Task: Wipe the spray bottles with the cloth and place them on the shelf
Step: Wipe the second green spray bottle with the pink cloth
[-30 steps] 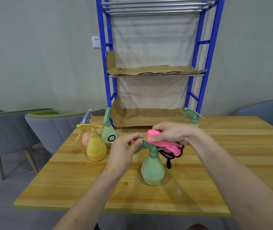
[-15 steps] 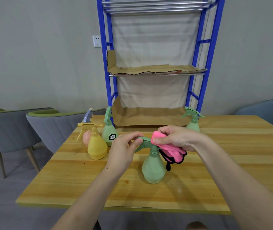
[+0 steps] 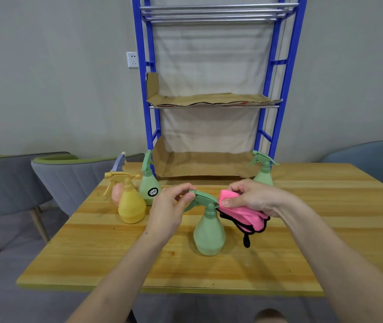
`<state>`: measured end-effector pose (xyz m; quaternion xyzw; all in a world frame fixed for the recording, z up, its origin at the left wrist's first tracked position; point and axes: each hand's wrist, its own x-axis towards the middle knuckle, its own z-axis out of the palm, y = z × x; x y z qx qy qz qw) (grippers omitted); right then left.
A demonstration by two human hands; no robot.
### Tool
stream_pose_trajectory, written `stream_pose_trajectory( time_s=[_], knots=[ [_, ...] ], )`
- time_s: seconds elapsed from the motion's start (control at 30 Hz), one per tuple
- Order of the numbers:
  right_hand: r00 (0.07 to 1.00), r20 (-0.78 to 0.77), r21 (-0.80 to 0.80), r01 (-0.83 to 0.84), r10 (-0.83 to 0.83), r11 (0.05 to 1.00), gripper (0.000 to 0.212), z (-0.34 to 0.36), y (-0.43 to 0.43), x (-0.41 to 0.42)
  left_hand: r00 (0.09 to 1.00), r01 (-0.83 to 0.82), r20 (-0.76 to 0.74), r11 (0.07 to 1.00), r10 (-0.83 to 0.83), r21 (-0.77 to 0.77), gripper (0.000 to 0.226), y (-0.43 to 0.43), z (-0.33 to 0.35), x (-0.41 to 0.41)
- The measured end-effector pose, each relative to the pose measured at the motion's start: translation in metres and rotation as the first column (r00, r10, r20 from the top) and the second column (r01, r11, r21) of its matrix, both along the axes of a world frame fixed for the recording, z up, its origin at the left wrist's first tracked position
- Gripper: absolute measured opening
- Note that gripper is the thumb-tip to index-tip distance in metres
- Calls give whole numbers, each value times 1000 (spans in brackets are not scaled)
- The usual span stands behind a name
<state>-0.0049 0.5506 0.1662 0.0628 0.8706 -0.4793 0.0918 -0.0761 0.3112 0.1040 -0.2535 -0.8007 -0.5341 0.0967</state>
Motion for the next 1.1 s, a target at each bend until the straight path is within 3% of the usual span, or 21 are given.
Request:
stream_pose_trajectory(
  time_s=[0.23,0.37,0.5,0.63,0.83,1.1],
  knots=[
    [992,-15,106,123,-122,987,15,11,0,8,999,22,40,1000,-23,22,14,-3,4,6],
    [946,-288,160,198,-147,967,13,14,-4,15,999,0,55,998,-3,57,14,-5,7,10],
    [840,-543,256,166,0,952,21,9,-26,8,999,2,45,997,-5,83,13,-5,8,15],
    [805,-582,339,109,117,935,26,-15,-41,1,1000,10,28,997,-13,79,16,-6,6,16],
    [811,-566,340,67,147,938,33,-37,-43,3,999,20,-36,999,-18,48,18,-6,9,20],
    [687,-725,281,214,60,936,34,-35,-42,-4,1000,1,-8,999,0,43,16,-6,10,19]
  ],
)
